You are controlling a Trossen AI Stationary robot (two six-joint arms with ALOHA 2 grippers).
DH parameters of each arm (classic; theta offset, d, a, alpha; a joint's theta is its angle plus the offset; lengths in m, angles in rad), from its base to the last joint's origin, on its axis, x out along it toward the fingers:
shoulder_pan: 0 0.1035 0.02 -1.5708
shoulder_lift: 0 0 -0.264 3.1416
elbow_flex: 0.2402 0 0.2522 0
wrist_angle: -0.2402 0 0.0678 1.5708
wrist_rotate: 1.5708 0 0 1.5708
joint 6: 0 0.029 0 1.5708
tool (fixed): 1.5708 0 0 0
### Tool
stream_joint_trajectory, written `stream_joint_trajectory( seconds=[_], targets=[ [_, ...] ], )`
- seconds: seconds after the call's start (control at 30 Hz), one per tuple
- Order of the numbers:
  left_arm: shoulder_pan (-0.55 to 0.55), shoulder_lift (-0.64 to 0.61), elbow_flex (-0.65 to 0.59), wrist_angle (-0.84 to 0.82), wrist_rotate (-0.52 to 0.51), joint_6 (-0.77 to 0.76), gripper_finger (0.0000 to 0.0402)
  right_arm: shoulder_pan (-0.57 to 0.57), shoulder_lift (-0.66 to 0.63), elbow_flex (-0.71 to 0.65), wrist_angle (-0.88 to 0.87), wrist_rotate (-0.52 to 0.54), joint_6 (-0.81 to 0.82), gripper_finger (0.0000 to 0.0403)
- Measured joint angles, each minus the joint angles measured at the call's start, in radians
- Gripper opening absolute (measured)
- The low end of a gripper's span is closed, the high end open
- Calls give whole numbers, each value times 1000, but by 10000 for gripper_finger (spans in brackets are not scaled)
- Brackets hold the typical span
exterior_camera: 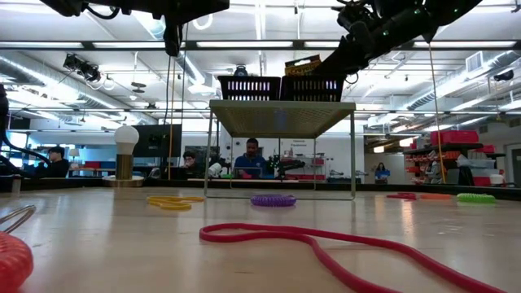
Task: Pick & Place Office Desk Supplies
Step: Put the yellow crayon box into the bottom right black bin
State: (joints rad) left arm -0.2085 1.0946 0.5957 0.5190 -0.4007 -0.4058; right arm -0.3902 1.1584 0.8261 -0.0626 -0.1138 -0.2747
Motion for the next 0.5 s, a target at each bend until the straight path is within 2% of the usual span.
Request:
stream_joint_trajectory(
  seconds=[0.3, 0.5],
  targets=[
    [0, 0, 0, 0, 0, 4, 7, 29, 0, 0, 0, 47, -4, 172],
    [0, 0, 0, 0, -2, 6, 7, 63, 0, 0, 5, 147, -4, 172]
  ],
)
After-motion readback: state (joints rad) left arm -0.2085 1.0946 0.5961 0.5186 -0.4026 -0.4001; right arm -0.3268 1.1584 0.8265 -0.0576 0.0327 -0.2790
